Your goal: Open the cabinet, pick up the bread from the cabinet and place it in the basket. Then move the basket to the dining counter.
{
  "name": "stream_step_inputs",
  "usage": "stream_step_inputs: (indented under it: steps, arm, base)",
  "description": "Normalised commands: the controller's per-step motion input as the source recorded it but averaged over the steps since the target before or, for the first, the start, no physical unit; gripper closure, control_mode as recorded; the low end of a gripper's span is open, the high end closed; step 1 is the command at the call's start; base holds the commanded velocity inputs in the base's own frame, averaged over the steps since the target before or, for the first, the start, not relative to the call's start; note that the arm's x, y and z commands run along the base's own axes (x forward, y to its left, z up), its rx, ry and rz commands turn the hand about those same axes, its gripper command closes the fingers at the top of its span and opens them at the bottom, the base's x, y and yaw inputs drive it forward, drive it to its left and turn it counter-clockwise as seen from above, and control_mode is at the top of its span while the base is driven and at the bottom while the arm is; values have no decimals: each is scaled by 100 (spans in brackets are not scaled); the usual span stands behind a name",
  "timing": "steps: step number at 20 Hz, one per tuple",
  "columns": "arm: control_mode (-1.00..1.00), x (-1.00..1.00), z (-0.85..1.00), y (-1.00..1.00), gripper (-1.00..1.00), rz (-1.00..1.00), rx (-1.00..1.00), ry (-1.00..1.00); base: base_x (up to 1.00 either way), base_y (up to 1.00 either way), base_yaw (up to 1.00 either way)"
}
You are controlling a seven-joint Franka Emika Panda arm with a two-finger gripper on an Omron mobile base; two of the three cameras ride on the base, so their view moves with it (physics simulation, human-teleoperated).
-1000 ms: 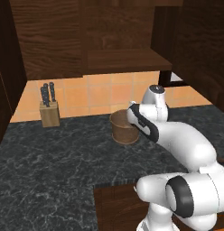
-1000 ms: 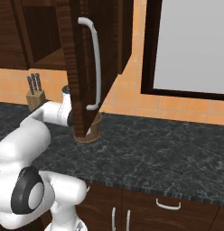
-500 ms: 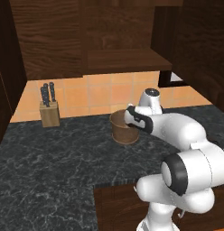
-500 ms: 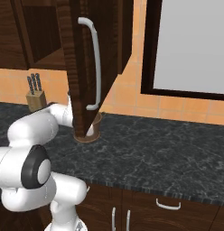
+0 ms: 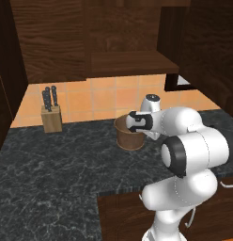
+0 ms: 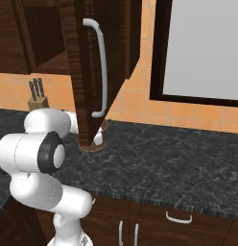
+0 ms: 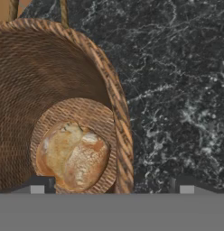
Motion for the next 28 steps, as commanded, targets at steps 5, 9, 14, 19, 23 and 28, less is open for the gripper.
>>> stream_step_inputs:
  steps: [5, 9, 14, 19, 23, 28]
  arm:
    - [-100, 32, -29, 0, 100, 0, 0, 8]
    - [-100, 11, -63, 2, 100, 0, 0, 0]
    - [-100, 0, -48, 2, 100, 0, 0, 3]
    - [-100, -51, -1, 39, 100, 6, -2, -7]
    - [-100, -73, 19, 58, 100, 9, -5, -5]
    - [-100, -78, 57, 36, 100, 4, 0, 4]
  base:
    - [0, 0, 0]
    - [0, 0, 0]
    - [0, 0, 0]
    - [0, 0, 0]
    - [0, 0, 0]
    - [0, 0, 0]
